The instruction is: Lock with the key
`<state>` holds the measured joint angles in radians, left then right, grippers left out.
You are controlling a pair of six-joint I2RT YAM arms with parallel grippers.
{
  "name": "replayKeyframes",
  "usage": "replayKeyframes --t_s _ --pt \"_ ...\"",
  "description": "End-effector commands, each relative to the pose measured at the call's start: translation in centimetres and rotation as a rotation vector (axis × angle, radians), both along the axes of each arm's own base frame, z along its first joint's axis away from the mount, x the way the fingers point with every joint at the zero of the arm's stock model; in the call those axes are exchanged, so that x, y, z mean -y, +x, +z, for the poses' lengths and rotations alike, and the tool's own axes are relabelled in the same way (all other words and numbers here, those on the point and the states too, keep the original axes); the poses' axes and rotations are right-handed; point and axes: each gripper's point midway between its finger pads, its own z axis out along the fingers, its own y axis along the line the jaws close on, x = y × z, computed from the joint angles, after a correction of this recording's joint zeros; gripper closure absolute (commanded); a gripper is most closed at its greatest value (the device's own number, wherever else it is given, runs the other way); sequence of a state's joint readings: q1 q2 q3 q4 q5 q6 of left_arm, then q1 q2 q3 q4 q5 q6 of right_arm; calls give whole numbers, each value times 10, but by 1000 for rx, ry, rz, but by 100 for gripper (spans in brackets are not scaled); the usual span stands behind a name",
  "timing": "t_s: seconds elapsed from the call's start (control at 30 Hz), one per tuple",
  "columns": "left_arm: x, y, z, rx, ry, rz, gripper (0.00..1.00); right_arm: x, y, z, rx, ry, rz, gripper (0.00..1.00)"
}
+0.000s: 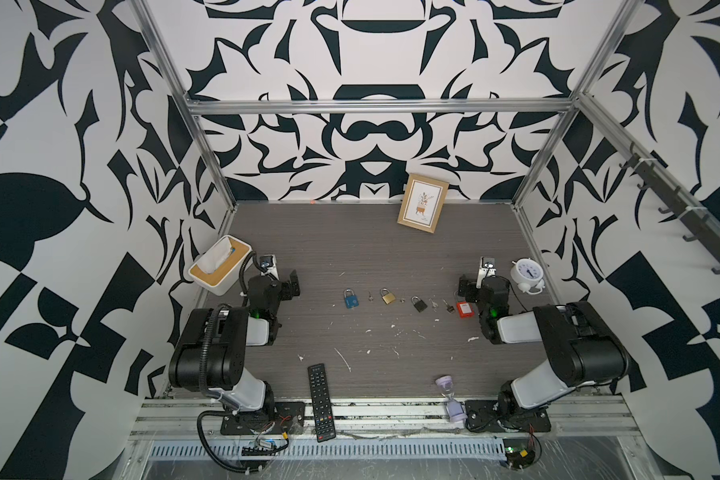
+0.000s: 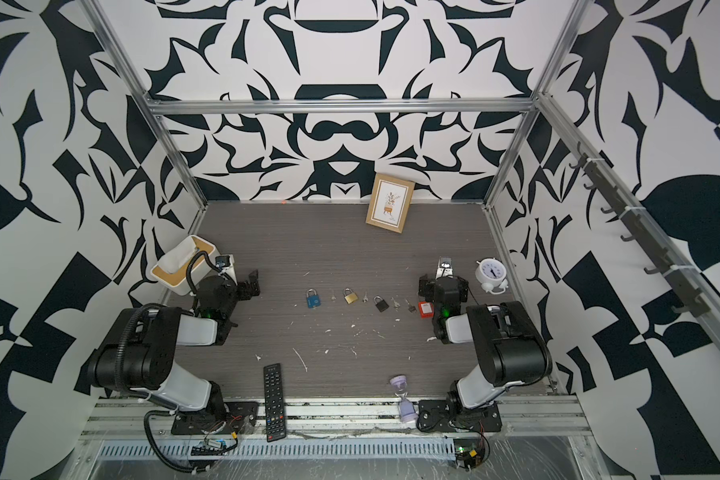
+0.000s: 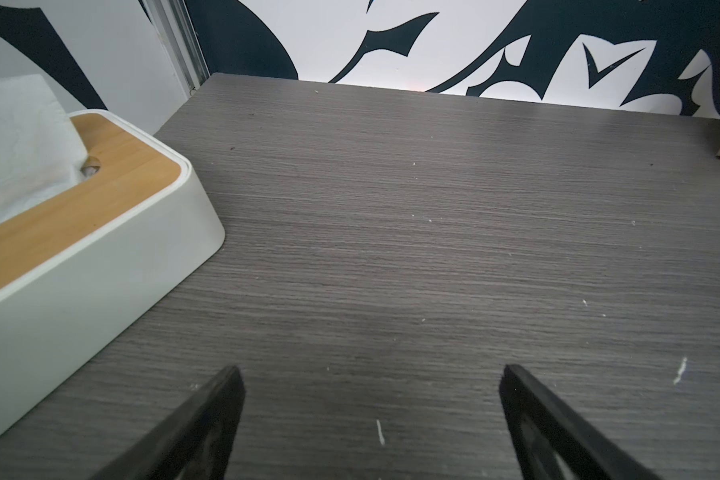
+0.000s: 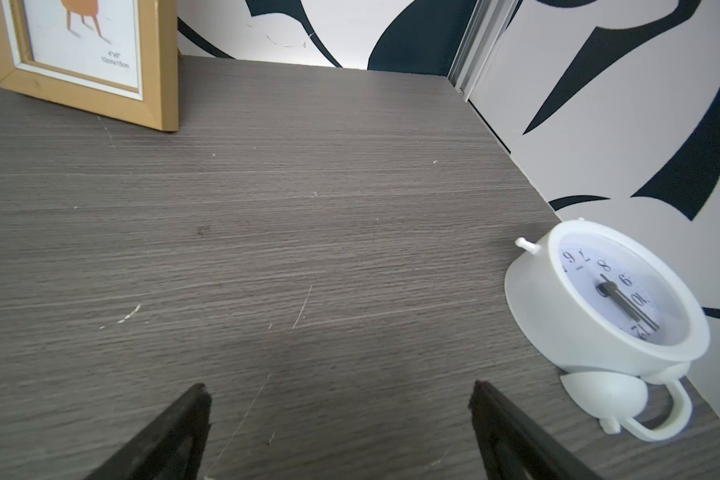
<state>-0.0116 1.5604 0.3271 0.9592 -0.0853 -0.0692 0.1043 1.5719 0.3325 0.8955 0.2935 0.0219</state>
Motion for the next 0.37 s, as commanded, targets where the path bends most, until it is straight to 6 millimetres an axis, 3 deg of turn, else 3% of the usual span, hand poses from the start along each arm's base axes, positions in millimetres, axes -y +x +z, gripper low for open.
replayKeyframes --t_s 0.0,0.13,0.33 --pt "2 7 8 20 9 -15 1 -2 9 18 64 4 6 1" --pt "8 14 4 -15 50 -32 1 -2 9 18 62 4 7 1" --pt "10 8 7 13 37 -40 1 -2 9 18 63 5 6 0"
